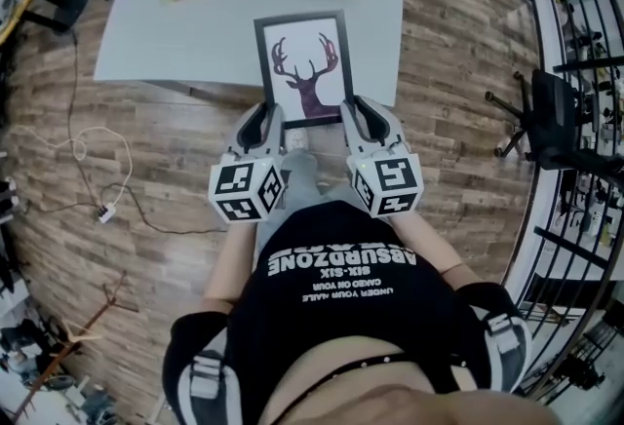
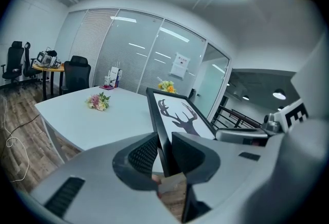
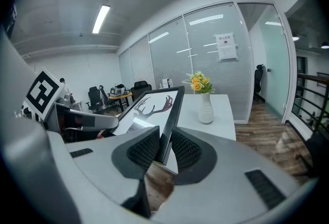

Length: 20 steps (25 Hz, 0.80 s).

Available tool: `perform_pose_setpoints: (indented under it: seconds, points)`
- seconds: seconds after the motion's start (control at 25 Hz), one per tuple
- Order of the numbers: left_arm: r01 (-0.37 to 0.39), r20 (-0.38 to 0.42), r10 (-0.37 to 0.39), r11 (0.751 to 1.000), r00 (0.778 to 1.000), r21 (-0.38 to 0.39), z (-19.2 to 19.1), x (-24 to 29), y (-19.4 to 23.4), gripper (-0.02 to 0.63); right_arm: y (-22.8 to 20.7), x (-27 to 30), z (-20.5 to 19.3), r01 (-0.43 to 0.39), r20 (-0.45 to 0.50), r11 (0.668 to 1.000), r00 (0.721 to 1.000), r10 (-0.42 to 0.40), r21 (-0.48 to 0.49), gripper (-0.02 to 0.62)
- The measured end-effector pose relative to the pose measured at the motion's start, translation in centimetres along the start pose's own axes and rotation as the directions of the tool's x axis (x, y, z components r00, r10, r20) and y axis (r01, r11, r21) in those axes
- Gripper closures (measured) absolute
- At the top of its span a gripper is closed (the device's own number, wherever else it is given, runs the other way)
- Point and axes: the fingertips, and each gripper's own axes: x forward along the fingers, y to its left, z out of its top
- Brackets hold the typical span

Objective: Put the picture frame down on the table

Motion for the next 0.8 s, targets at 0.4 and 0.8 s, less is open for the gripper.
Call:
perform_pose_setpoints:
  seconds: [0.4, 0.8]
  points:
    - [-0.001, -0.043, 0.000, 1.000, 0.999, -0.008, 1.6, 4.8, 2.8, 0.509, -1.7, 5.4, 1.0, 0.005, -0.037, 1.000, 0.999, -0.005, 0.010, 0.509]
    - [0.022, -0.122, -0.022, 1.000, 0.992, -0.007, 2.1, 9.4, 6.2, 0.509, -2.6, 10.7, 0.5, 0.029, -0.093, 0.999, 0.995, -0.025, 0.041, 0.509]
